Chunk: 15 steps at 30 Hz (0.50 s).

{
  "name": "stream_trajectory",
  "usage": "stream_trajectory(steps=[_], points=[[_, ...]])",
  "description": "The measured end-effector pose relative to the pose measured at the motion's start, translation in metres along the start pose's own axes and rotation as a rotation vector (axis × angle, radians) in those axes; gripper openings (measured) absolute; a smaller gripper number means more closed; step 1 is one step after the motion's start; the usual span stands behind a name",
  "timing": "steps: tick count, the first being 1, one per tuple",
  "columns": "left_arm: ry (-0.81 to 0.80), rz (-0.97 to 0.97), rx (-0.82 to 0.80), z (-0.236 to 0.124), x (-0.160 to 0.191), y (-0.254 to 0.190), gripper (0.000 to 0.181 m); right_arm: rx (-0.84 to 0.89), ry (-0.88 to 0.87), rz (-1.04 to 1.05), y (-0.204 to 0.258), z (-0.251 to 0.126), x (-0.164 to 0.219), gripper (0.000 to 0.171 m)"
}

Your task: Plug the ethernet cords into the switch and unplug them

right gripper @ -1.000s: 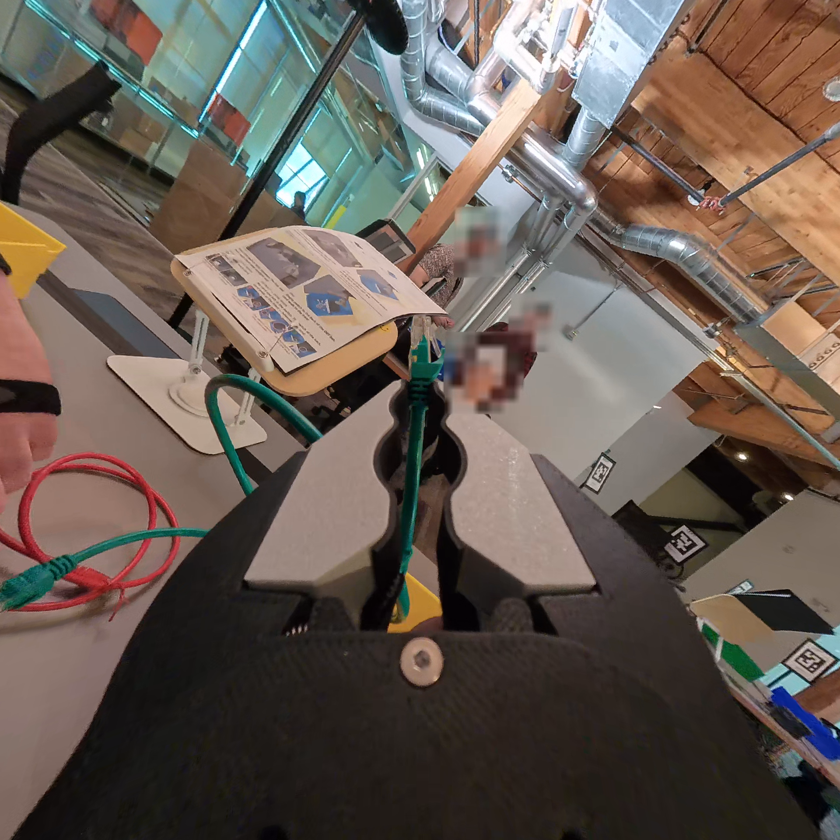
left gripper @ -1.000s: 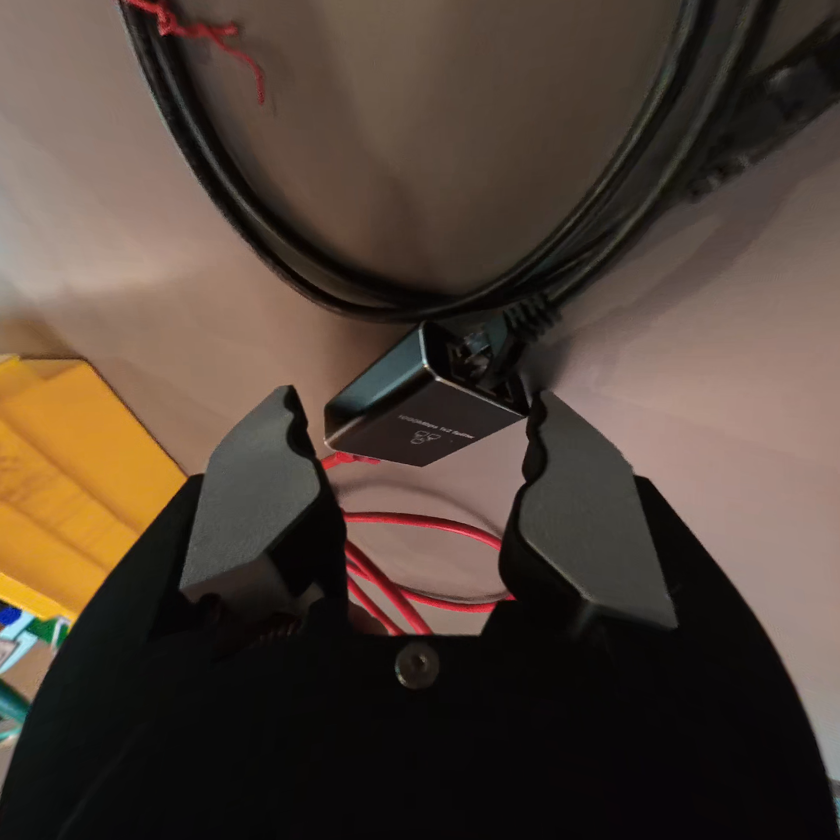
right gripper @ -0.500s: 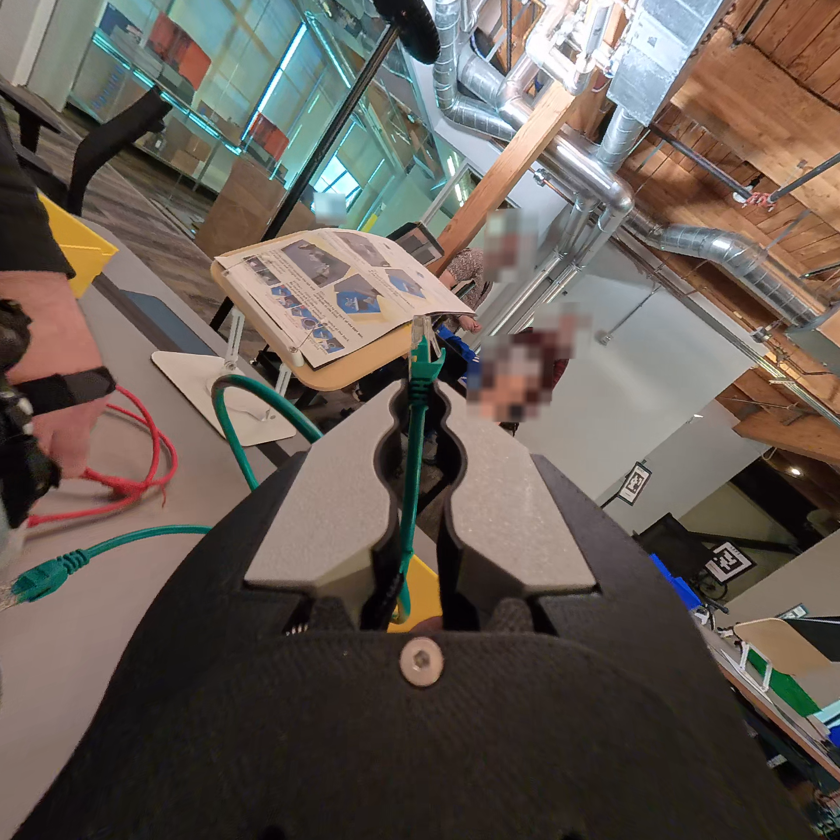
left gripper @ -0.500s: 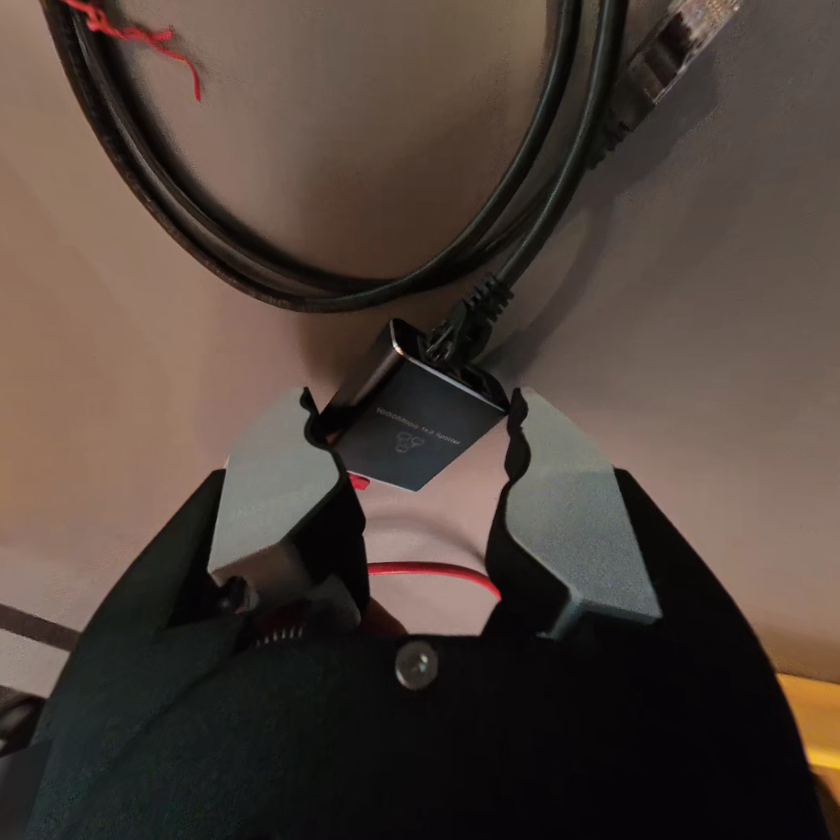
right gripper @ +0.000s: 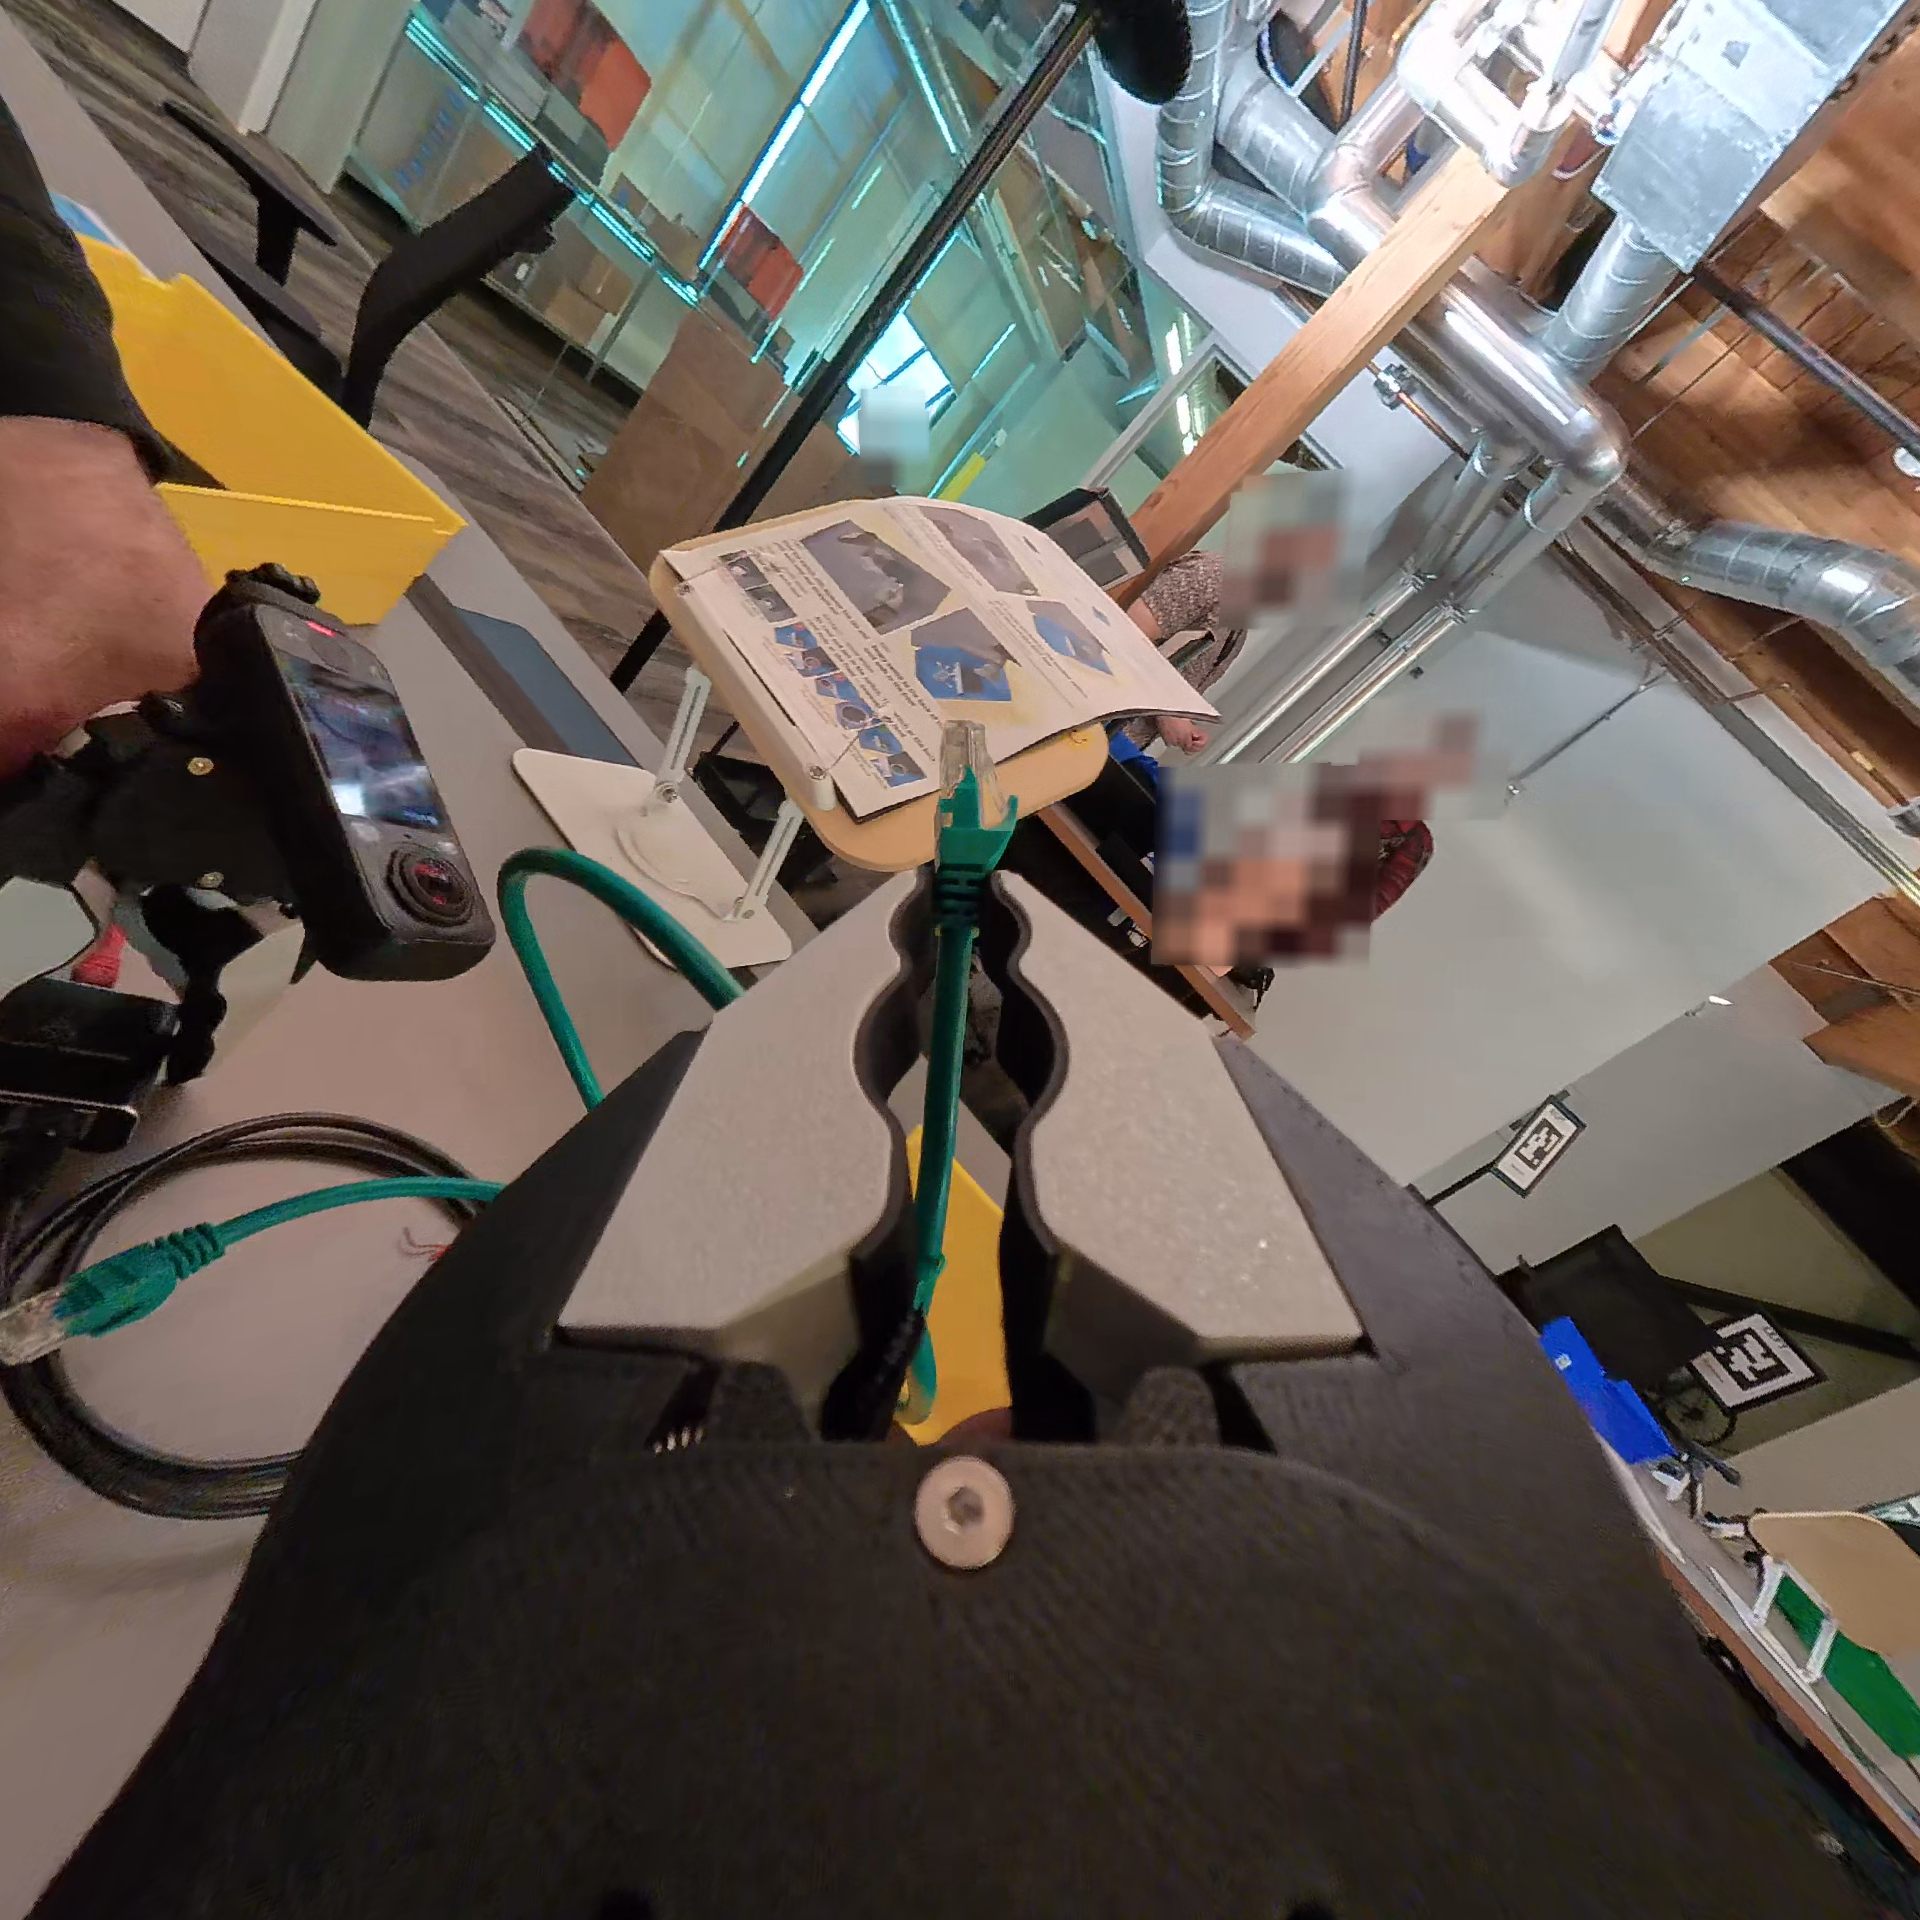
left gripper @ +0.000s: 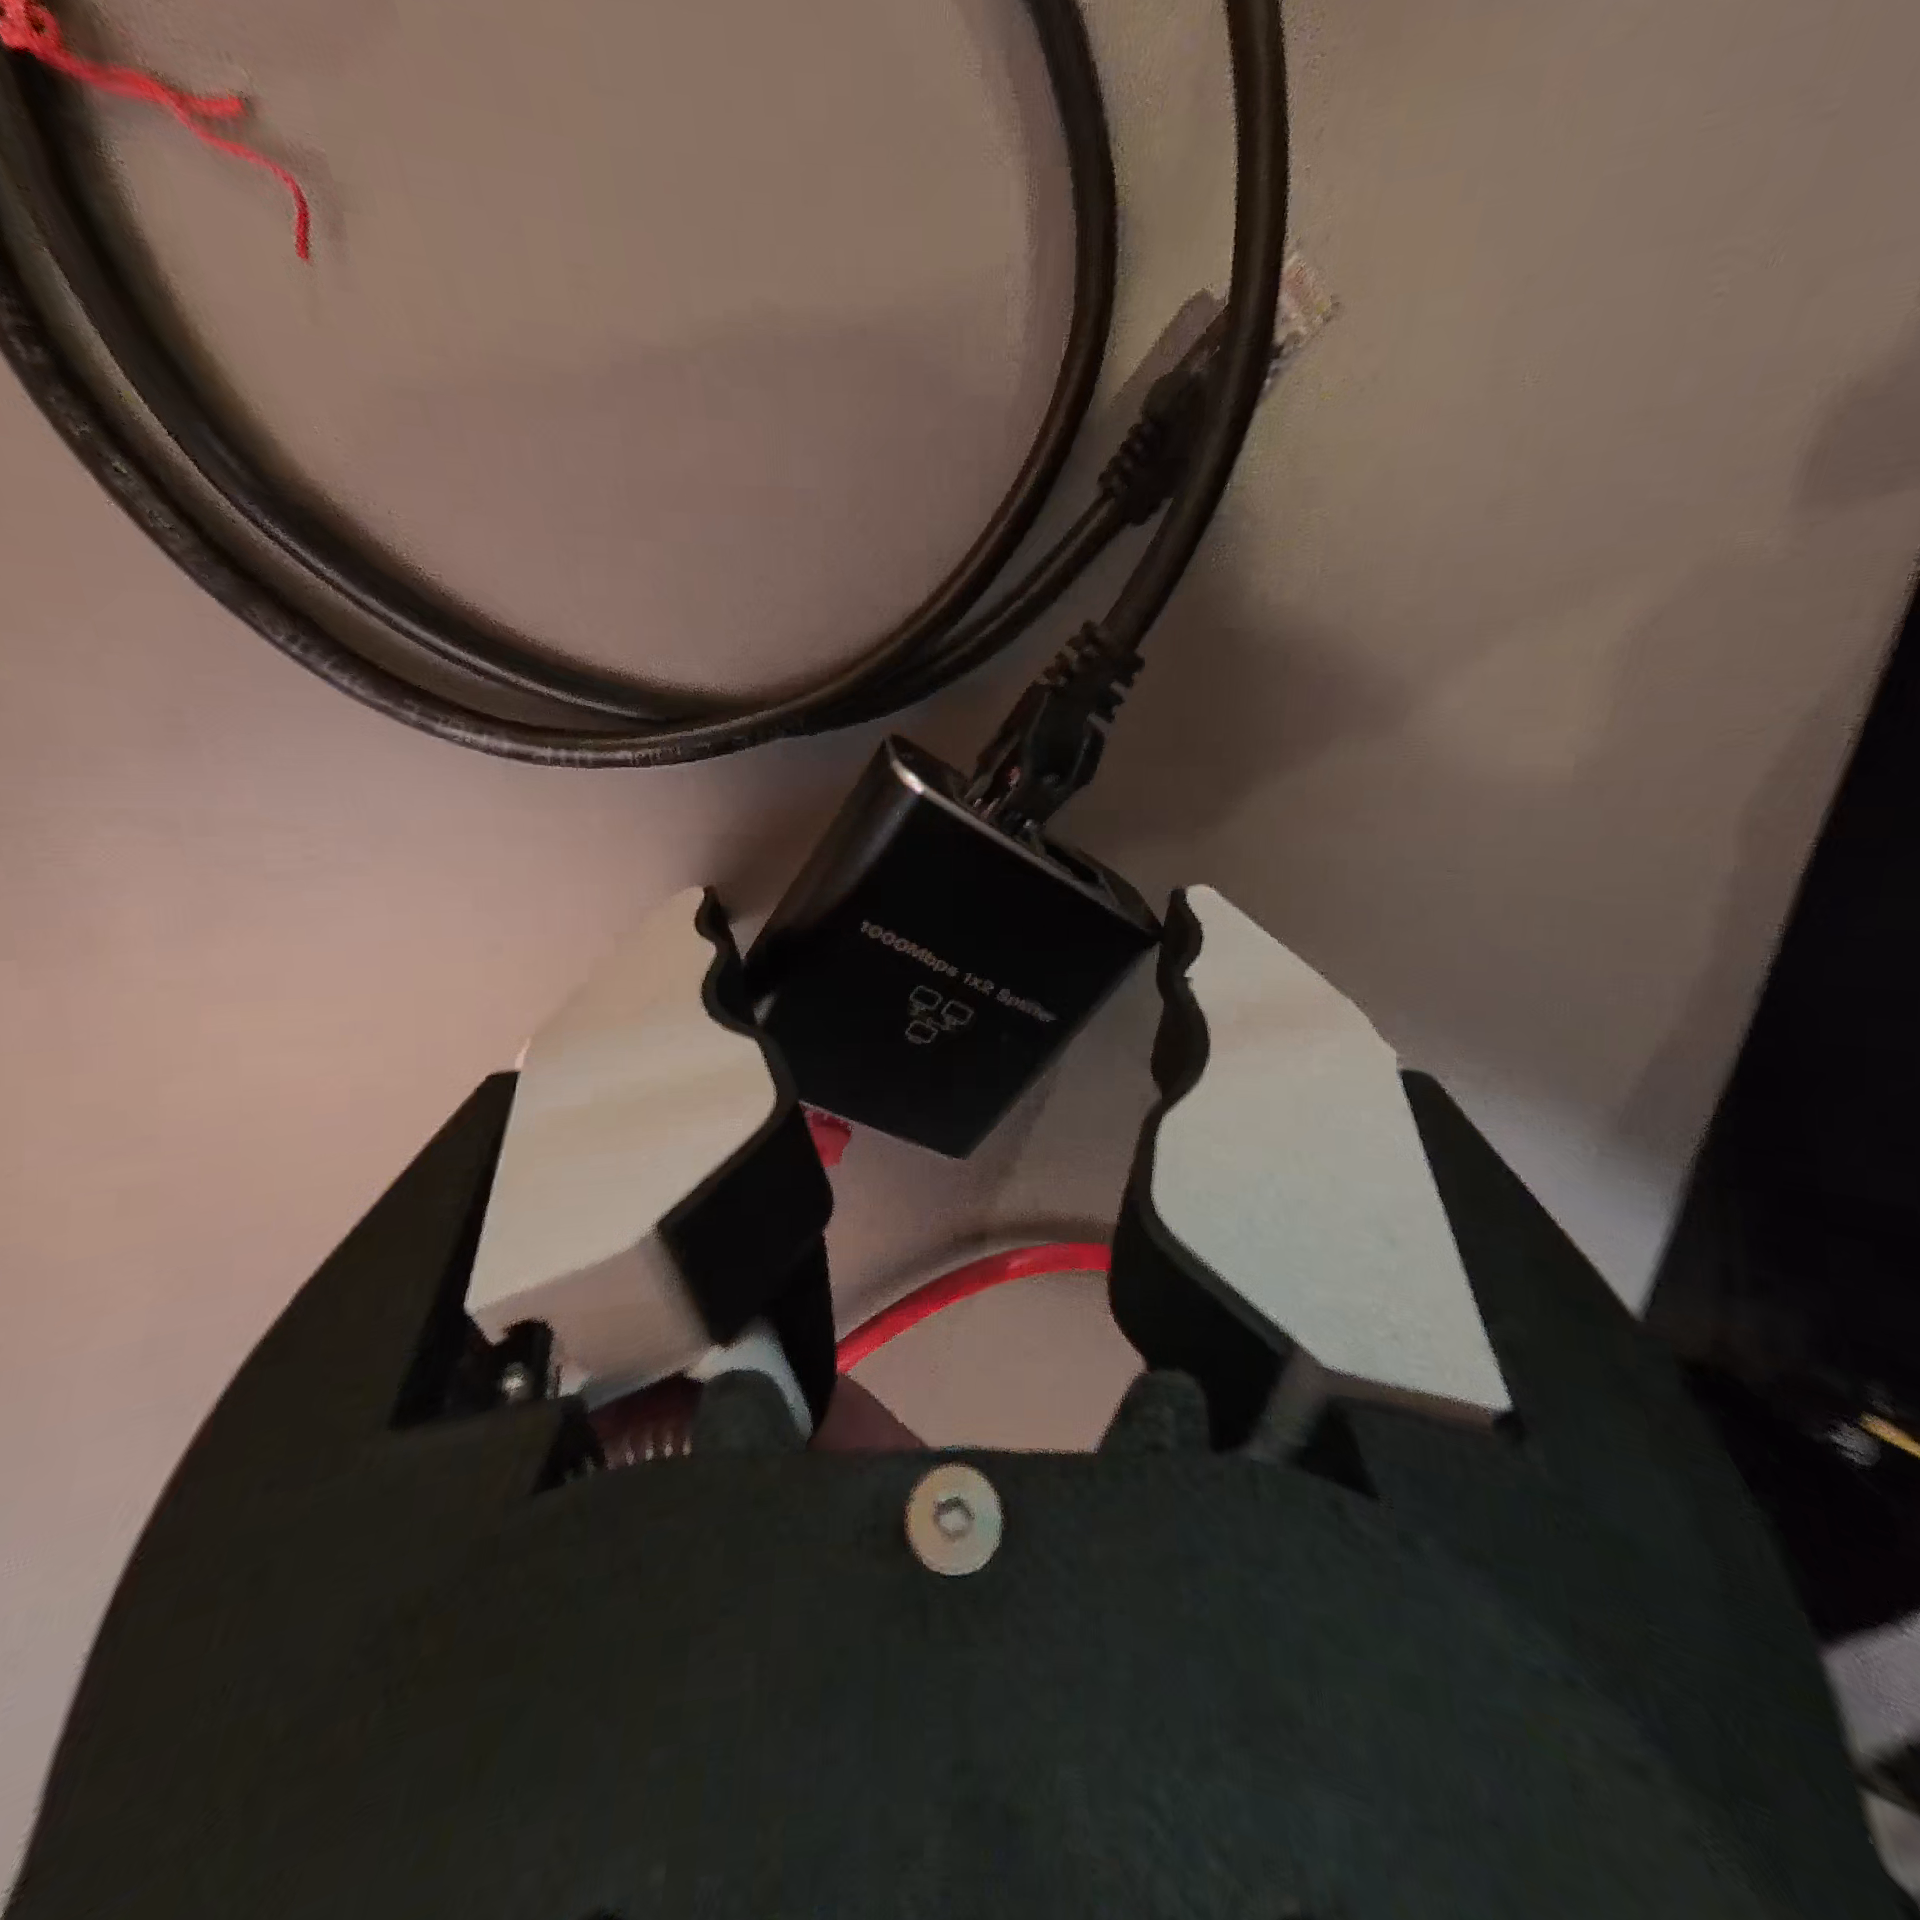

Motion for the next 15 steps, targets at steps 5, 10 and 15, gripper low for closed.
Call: stream_trajectory(steps=[5,10,15], points=[[-0.018,0.245,-0.148,0.006,0.005,-0.010,0.081,-0.034,0.019,0.003,0.017,-0.007,0.000,0.006],[0.035,0.574,-0.356,0.001,0.011,-0.007,0.082,-0.056,0.034,0.002,0.033,-0.014,-0.003,0.006],[0.005,0.710,-0.390,0.004,0.009,-0.015,0.061,-0.058,0.044,-0.001,0.045,-0.021,-0.005,0.006]])
Point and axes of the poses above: each gripper's, where its closed fingertips meet, z out along the fingers, x out of its underside, y = z × x across the jaws, the point moved 6 cm from there along -z, back along the fingers, and after that the axes turned 2 degrees about z, right-handed, at the moved point
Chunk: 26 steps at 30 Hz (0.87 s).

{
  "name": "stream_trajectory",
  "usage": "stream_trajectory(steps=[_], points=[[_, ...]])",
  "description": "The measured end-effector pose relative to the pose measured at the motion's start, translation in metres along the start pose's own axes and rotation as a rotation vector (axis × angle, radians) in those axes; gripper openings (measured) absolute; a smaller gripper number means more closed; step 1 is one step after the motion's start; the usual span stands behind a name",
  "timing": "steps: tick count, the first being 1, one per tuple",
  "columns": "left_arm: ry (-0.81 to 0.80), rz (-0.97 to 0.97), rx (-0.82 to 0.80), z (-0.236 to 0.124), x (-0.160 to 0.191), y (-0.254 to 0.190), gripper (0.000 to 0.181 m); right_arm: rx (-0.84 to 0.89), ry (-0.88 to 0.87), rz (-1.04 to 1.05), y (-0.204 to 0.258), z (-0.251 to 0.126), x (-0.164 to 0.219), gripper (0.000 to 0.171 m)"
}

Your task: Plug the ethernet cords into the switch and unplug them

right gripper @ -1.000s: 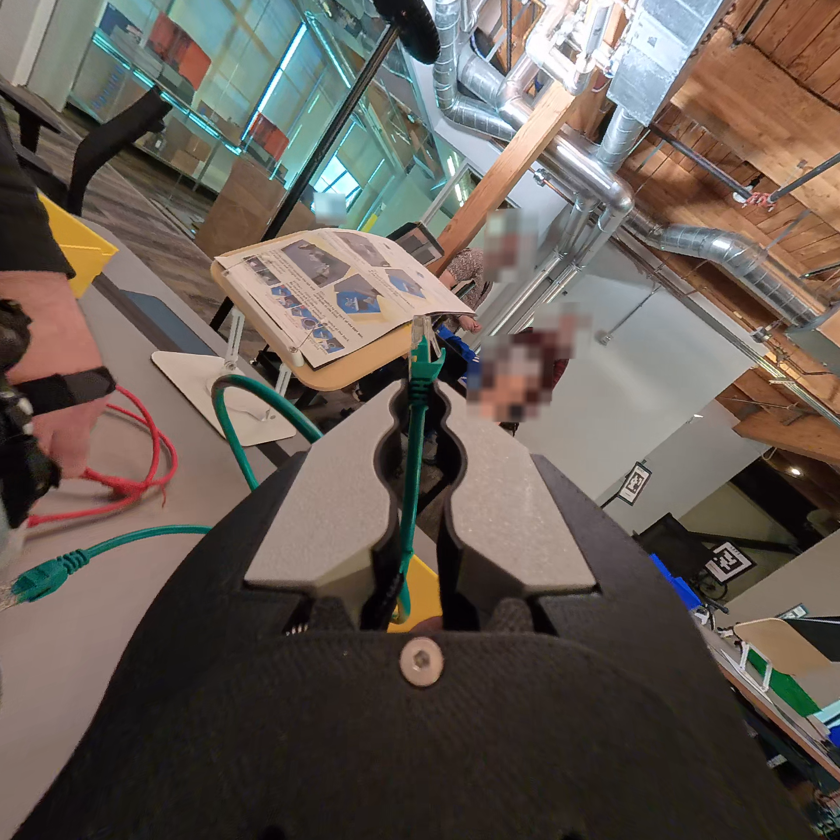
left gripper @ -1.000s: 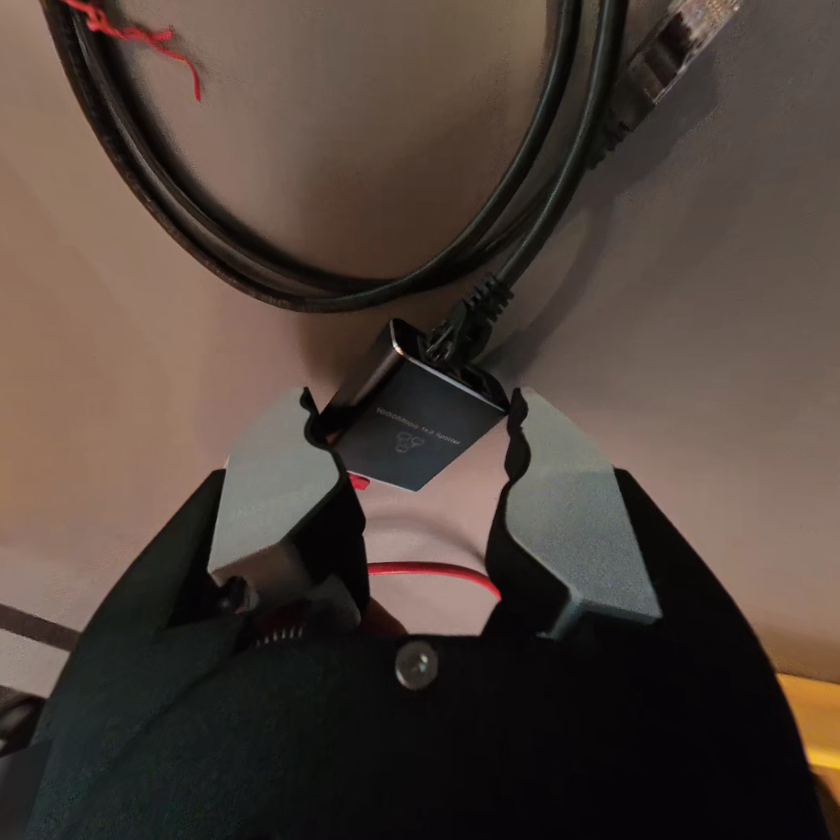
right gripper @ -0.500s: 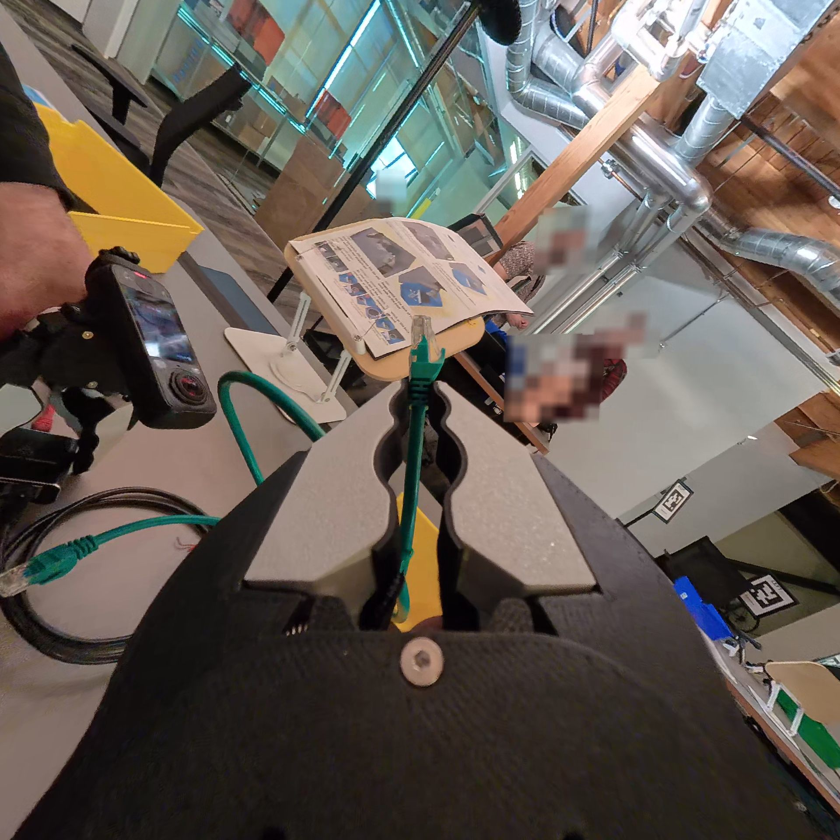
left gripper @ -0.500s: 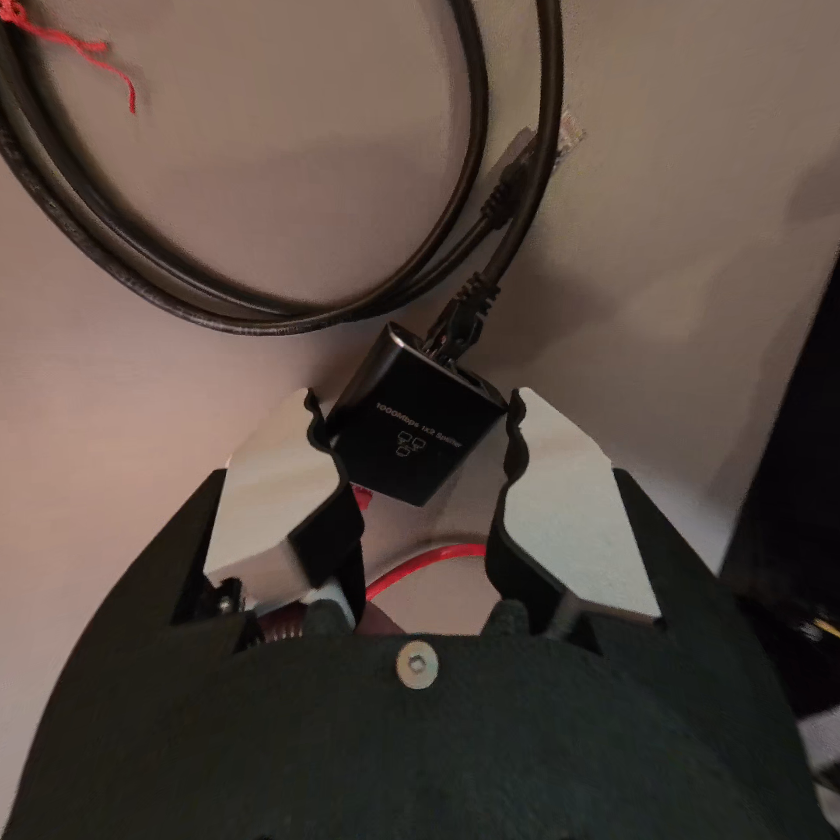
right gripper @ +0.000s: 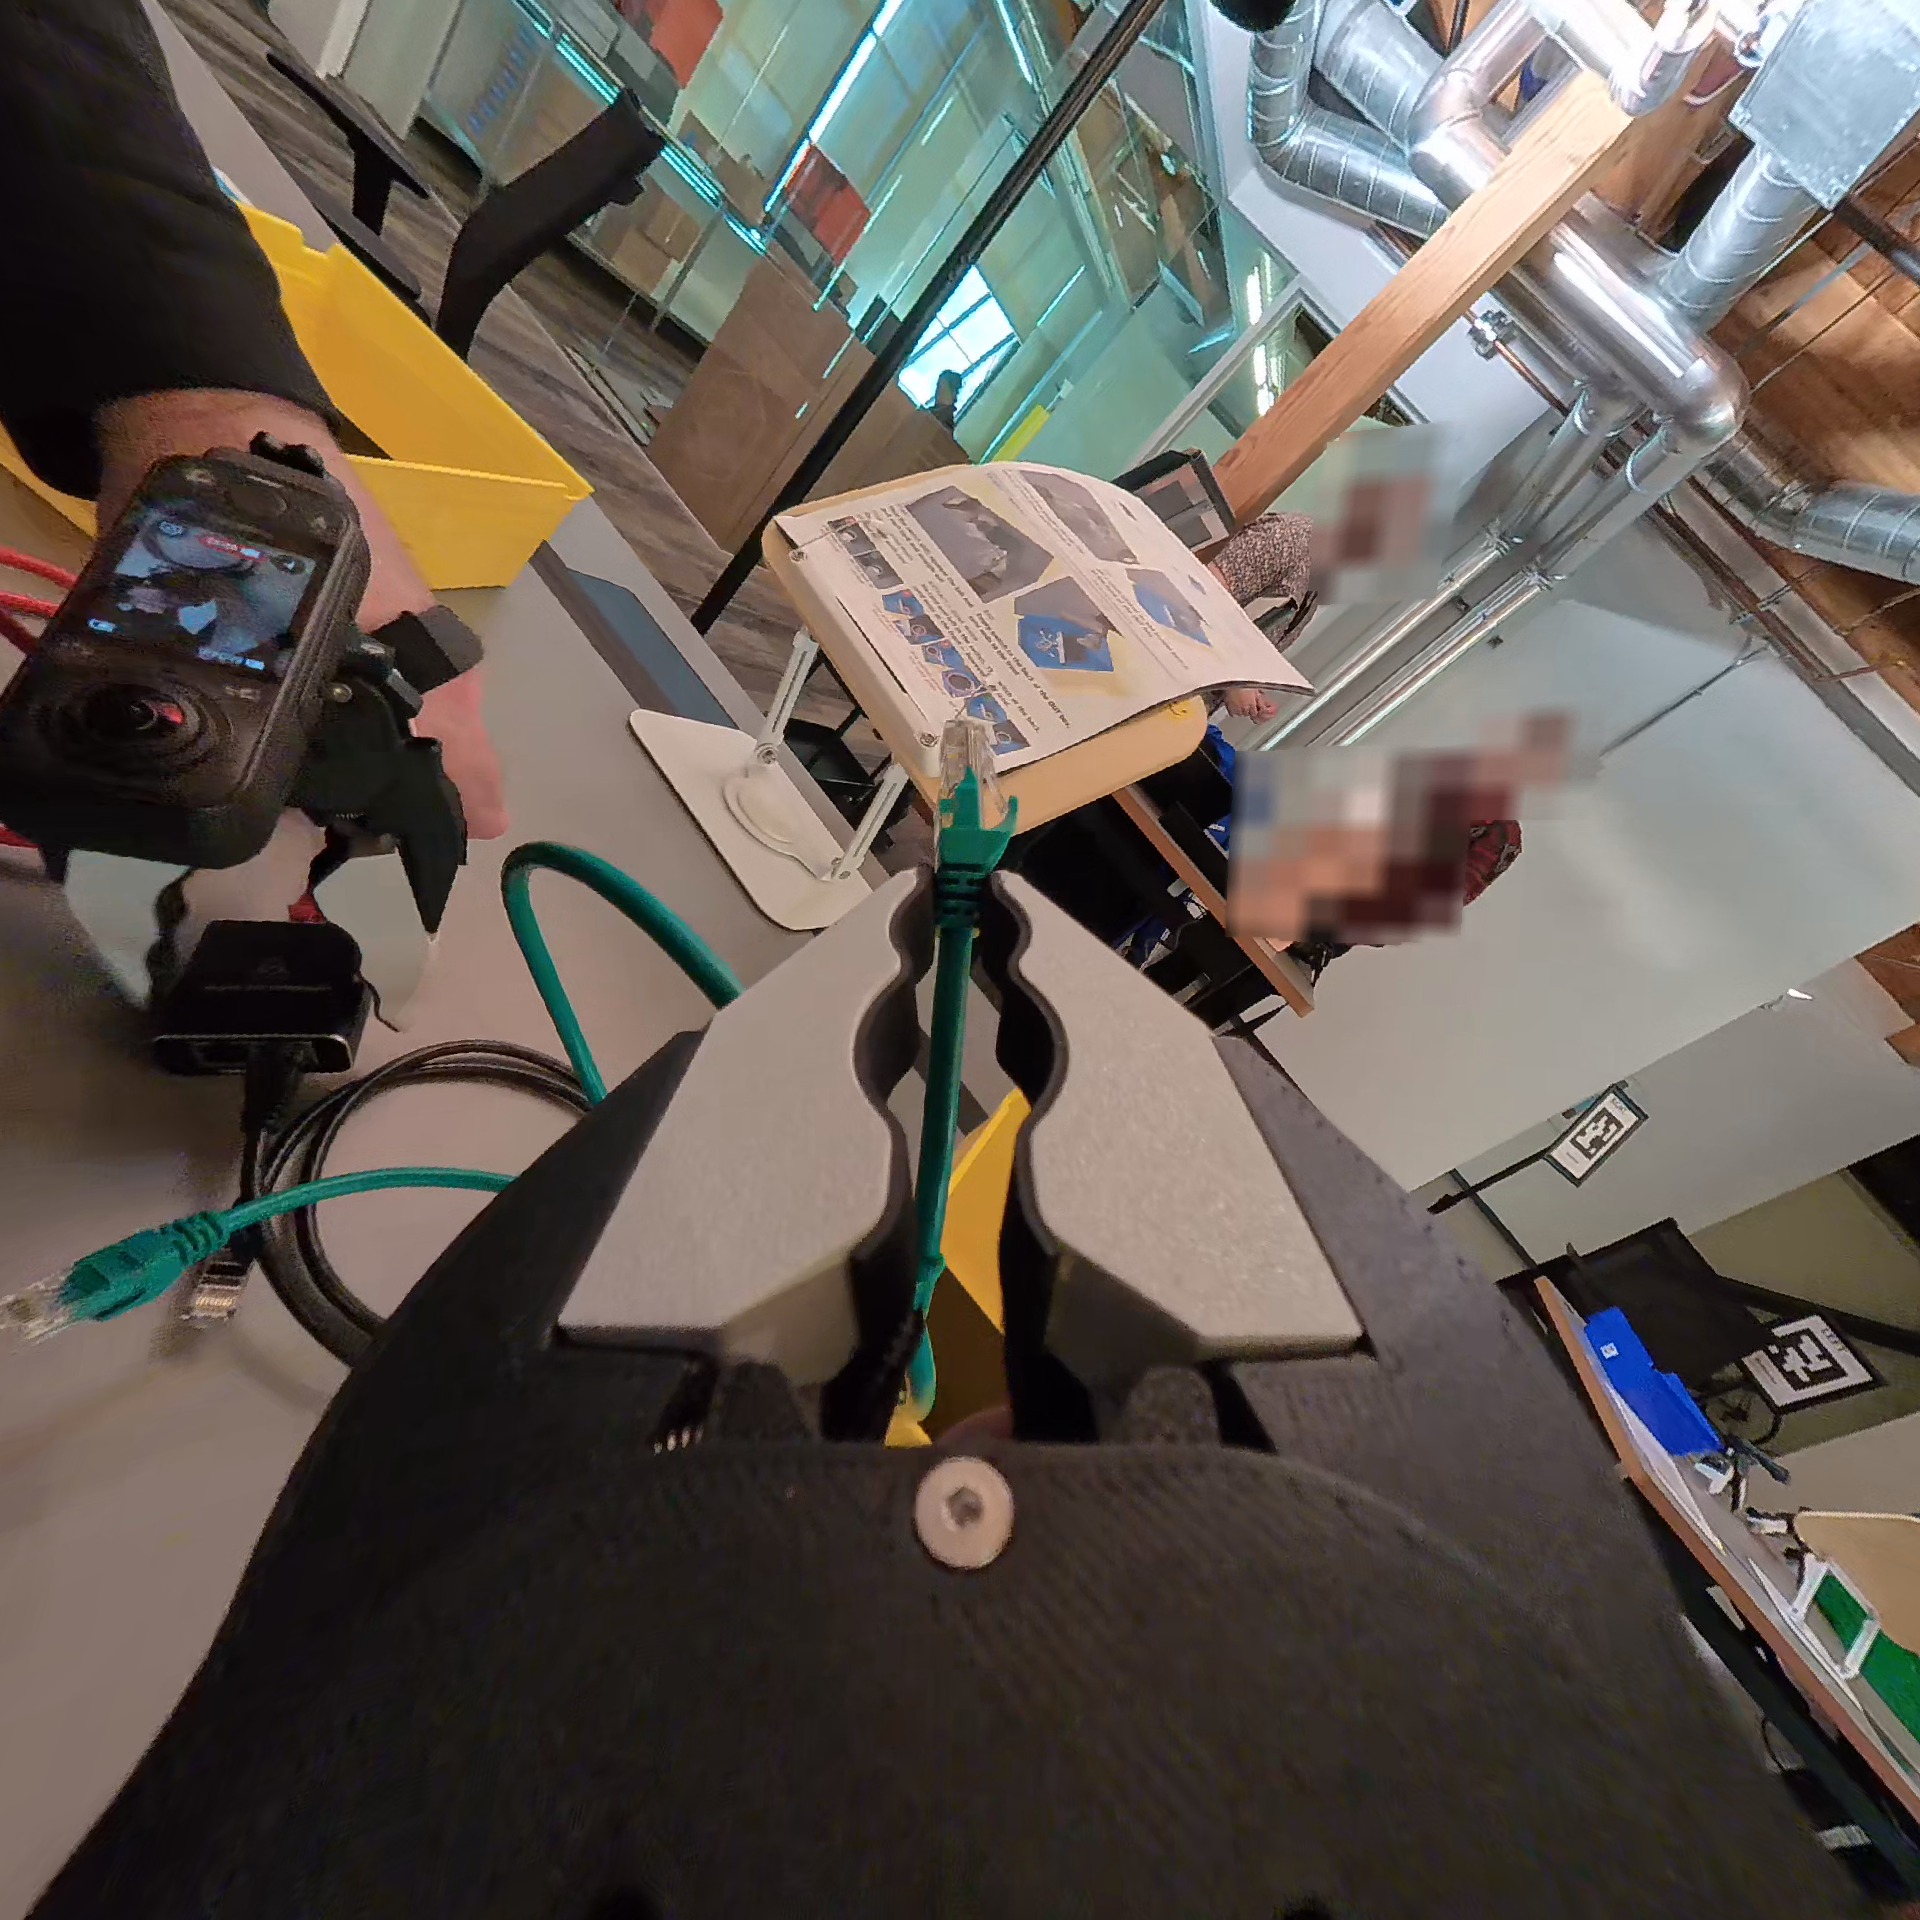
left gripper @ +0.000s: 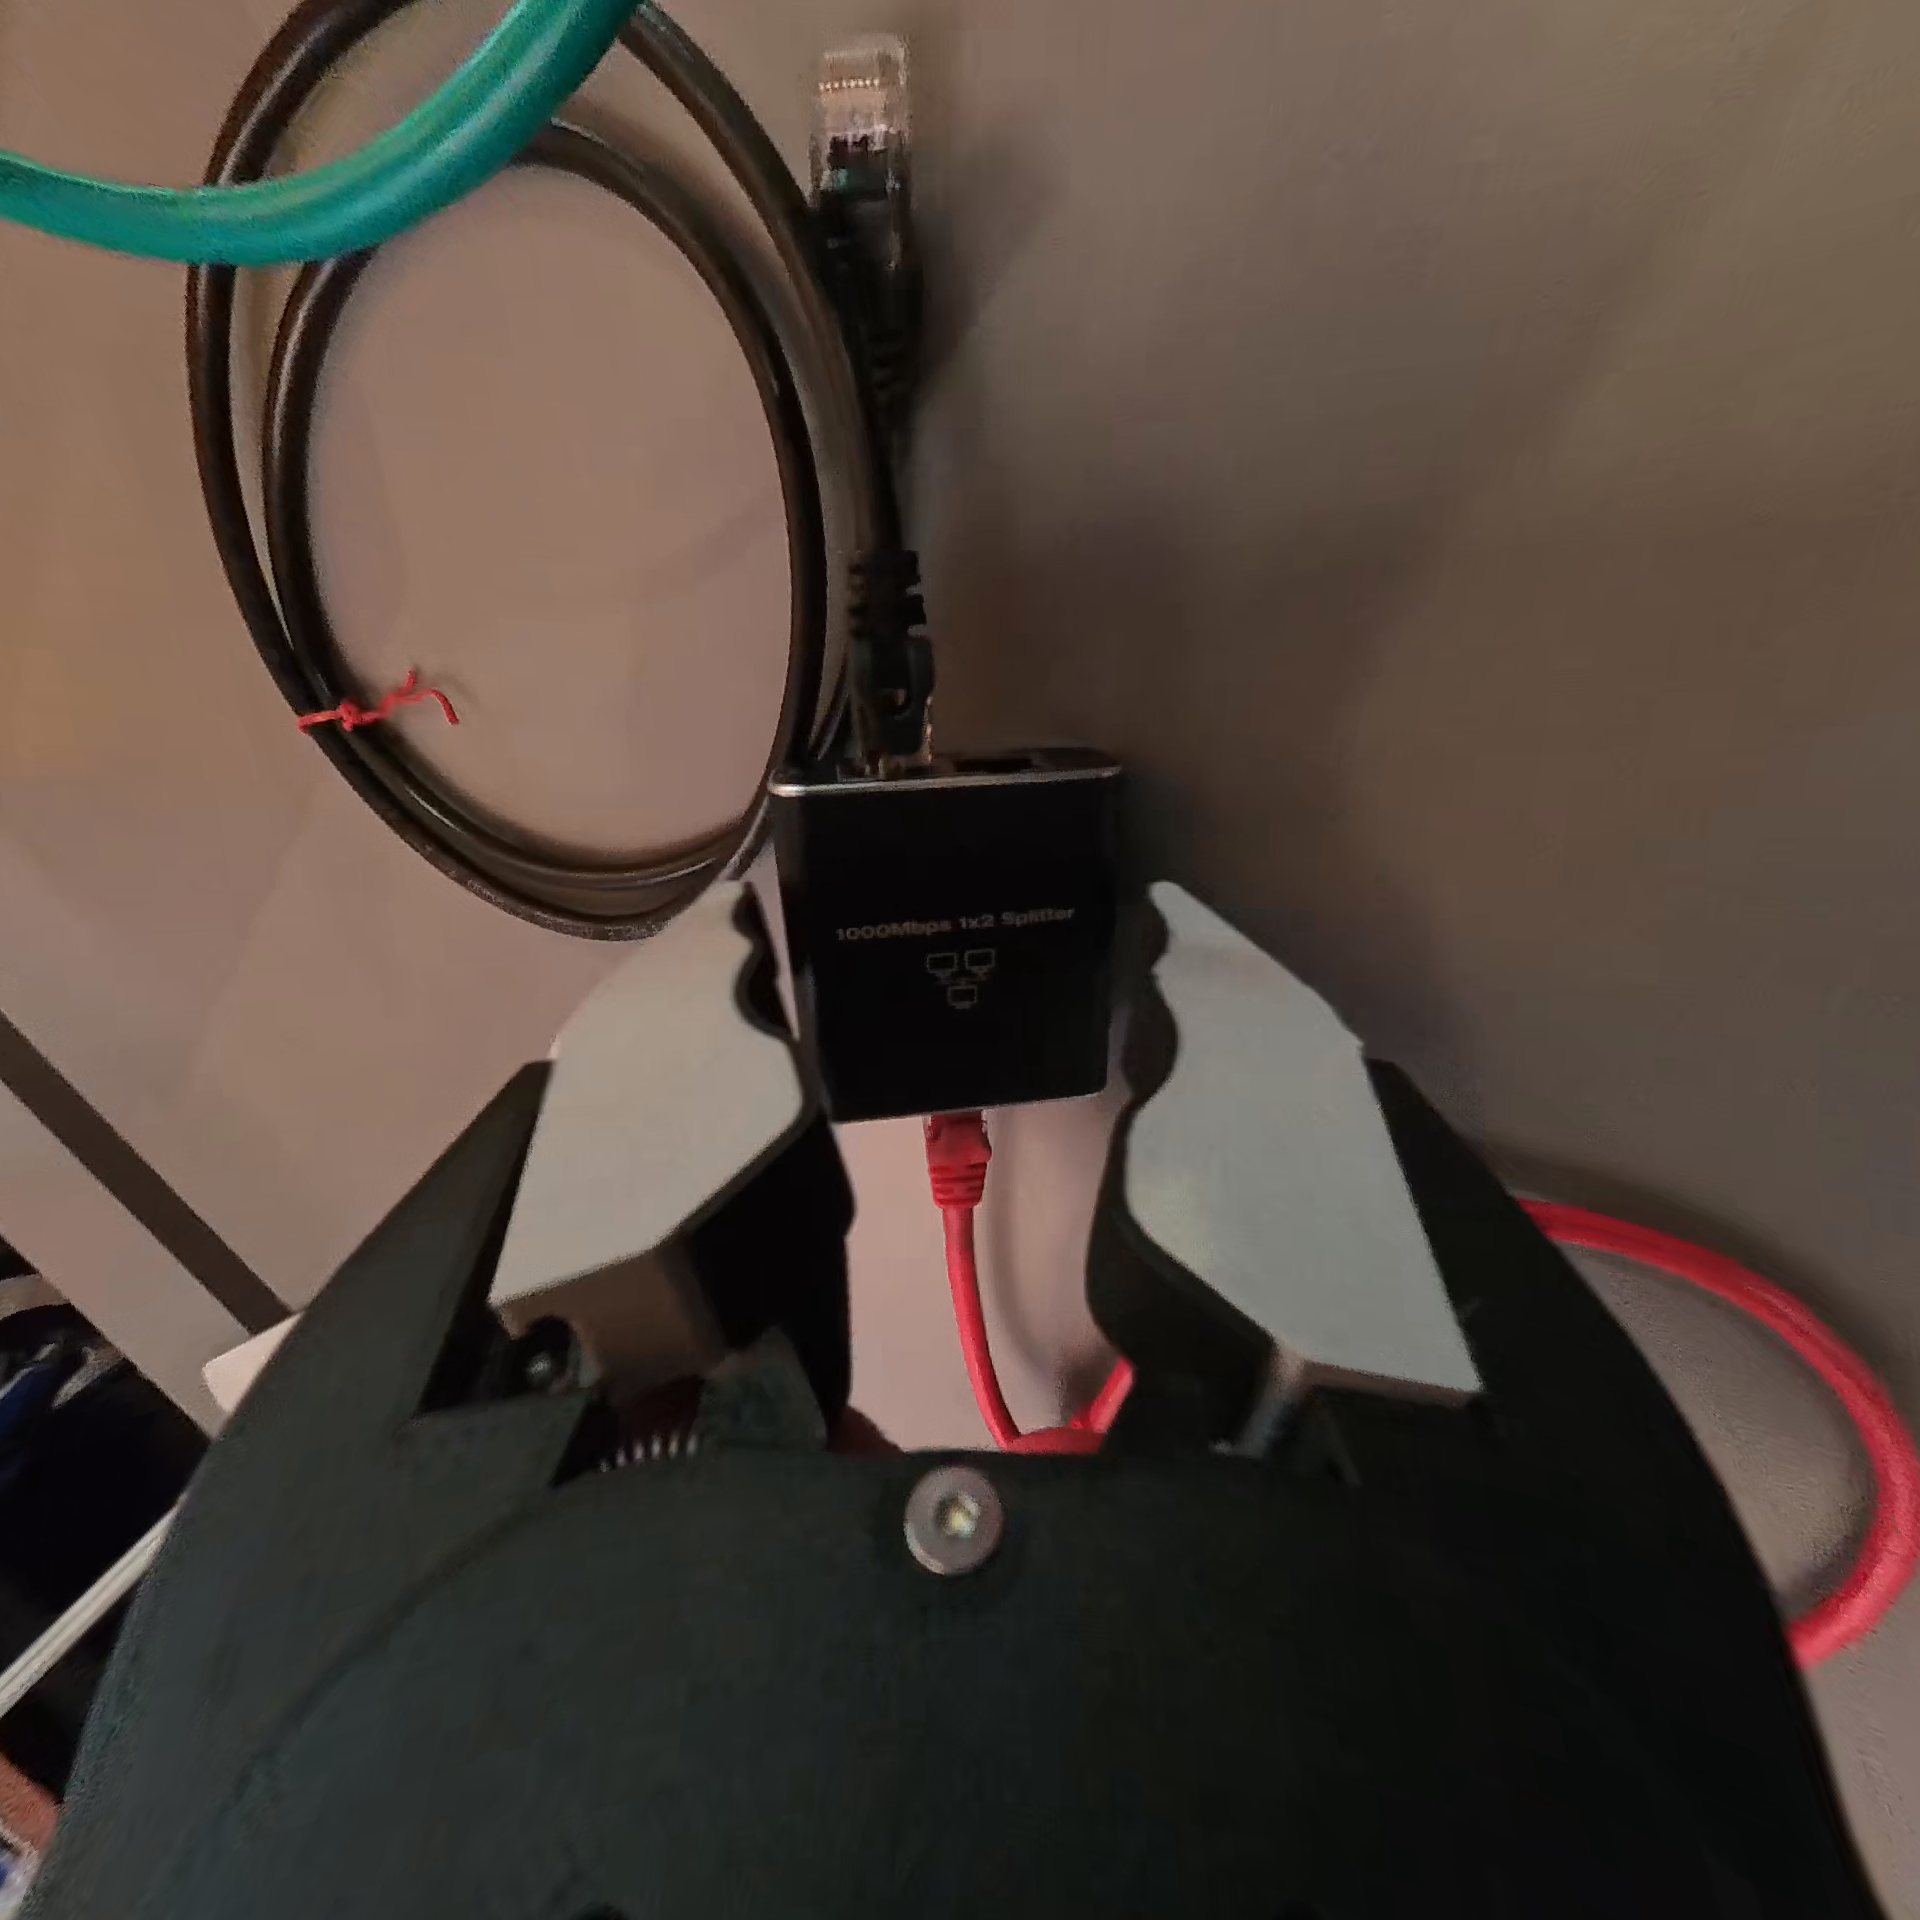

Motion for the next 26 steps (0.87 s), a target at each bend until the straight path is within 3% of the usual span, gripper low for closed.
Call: stream_trajectory(steps=[6,16,26], points=[[-0.044,-0.044,-0.004,0.003,0.001,0.006,0.053,-0.012,0.028,-0.020,0.014,-0.003,0.005,0.007],[-0.195,-0.327,0.200,-0.008,0.010,0.023,0.054,-0.060,0.088,-0.154,0.039,0.005,0.022,0.006],[-0.339,-0.532,0.412,-0.044,0.014,0.052,0.052,-0.131,0.153,-0.499,0.072,0.027,0.025,0.006]])
Point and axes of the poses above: each gripper's, where its closed fingertips meet, z out along the fingers, x out of its underside, y = z × x across the jaws, the point moved 6 cm from there along -z, back along the fingers, and after that the axes turned 2 degrees about z, right-handed, at the moved point
